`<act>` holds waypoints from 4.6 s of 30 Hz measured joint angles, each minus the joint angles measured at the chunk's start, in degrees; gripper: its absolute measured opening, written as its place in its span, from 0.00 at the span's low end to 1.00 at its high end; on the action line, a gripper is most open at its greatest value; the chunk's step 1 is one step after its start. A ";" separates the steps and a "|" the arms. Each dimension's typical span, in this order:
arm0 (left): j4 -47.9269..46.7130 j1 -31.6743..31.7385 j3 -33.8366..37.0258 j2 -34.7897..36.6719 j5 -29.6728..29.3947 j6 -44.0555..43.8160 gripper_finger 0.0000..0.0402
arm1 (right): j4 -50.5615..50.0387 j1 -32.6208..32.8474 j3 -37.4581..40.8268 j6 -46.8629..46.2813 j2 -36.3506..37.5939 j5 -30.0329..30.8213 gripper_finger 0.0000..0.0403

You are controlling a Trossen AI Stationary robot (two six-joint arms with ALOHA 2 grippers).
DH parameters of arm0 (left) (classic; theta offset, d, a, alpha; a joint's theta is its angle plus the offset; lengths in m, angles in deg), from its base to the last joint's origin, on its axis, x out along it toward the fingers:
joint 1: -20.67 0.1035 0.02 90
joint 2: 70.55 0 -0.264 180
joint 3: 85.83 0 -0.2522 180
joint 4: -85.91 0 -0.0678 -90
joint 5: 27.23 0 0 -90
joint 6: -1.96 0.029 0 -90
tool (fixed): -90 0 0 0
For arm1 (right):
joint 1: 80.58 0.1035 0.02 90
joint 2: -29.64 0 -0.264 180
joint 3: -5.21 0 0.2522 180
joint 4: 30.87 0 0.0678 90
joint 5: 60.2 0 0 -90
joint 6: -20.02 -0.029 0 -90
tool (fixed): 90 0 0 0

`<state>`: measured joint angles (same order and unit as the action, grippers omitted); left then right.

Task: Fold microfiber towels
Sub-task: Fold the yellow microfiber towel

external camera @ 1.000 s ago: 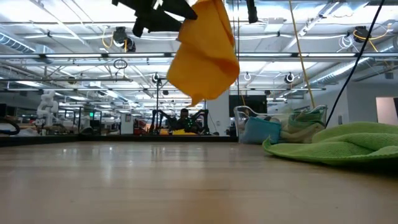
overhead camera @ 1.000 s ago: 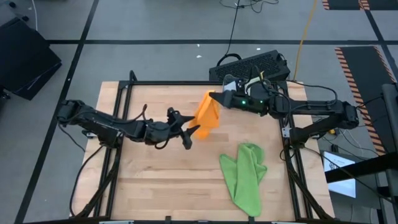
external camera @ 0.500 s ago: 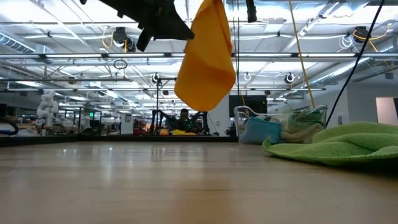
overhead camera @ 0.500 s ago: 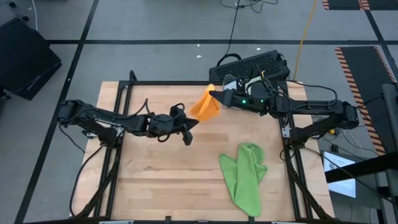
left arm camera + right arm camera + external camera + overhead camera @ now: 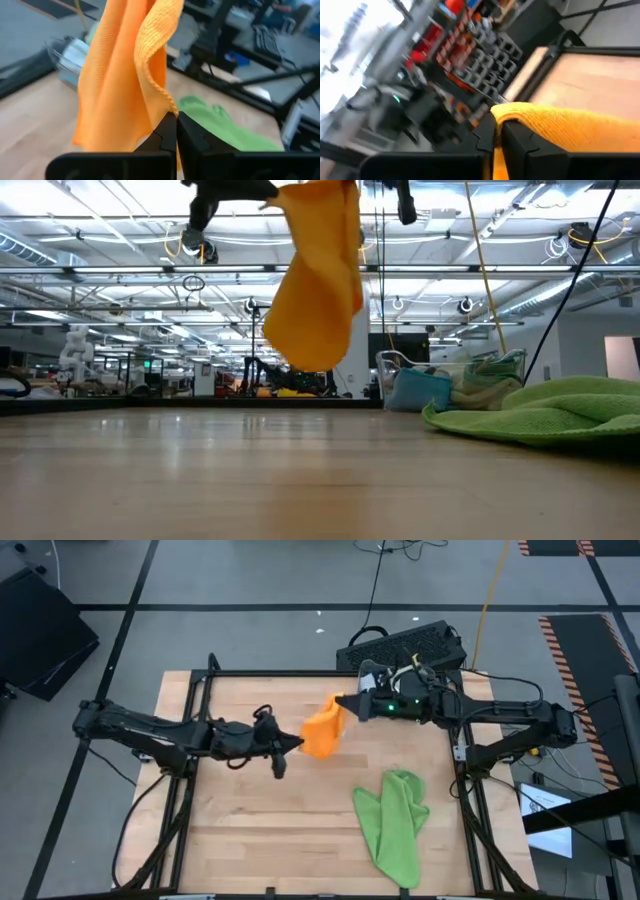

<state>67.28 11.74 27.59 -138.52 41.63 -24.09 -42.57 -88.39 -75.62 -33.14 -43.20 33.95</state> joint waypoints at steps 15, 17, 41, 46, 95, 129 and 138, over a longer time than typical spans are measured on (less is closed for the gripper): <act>-12.40 2.56 0.07 1.62 15.97 -7.83 0.01 | -33.49 8.95 0.00 16.64 -3.29 3.17 0.45; -11.19 3.37 0.06 1.71 16.97 -8.71 0.01 | -34.52 11.48 0.00 15.10 -5.35 6.37 0.47; -19.97 7.90 0.04 1.69 19.21 -10.98 0.01 | -0.03 22.17 13.78 18.89 -24.16 11.66 0.48; -26.55 7.89 0.04 1.66 16.16 -15.25 0.01 | 5.31 20.42 19.36 19.35 -24.52 15.38 0.48; -27.91 13.47 0.04 1.66 14.53 -14.78 0.03 | 21.71 12.74 23.77 24.02 -31.64 -1.29 0.02; -28.63 13.47 0.03 1.64 11.88 -14.25 0.01 | 27.52 16.78 22.56 28.53 -37.58 -5.80 0.41; -28.59 13.47 0.04 1.64 11.47 -14.36 0.01 | 24.53 16.48 22.62 25.47 -38.29 -7.25 0.22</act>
<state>38.69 25.20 27.63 -136.88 53.10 -38.45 -18.04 -71.91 -53.00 -7.67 -81.49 26.70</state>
